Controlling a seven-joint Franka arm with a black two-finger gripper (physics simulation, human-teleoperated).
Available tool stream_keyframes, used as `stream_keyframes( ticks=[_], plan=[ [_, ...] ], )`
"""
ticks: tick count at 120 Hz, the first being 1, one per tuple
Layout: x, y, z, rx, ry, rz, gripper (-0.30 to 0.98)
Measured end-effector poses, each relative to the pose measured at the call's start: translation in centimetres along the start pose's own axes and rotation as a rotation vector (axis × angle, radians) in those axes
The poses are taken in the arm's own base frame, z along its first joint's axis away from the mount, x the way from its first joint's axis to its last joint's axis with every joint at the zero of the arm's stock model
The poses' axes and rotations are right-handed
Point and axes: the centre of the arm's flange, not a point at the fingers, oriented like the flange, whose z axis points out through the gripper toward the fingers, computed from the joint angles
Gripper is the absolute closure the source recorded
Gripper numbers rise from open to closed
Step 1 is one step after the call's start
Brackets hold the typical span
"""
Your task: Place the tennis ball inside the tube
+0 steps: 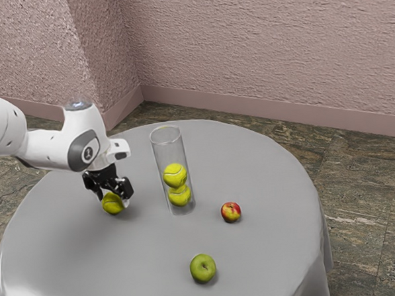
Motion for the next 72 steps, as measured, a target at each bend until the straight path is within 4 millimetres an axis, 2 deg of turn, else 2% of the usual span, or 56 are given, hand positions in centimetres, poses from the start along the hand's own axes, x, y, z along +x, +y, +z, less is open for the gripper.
stream_keyframes(
  ticks=[16,37,54,72],
  plan=[
    [0.4,-0.4,0.8,0.002,0.002,-0.003,0.01],
    [0.4,-1.0,1.8,0.007,-0.002,-0.010,0.16],
    [0.5,-1.1,1.8,0.008,0.001,-0.009,0.25],
    [0.5,-1.0,1.1,0.010,0.013,-0.008,0.28]
  ],
)
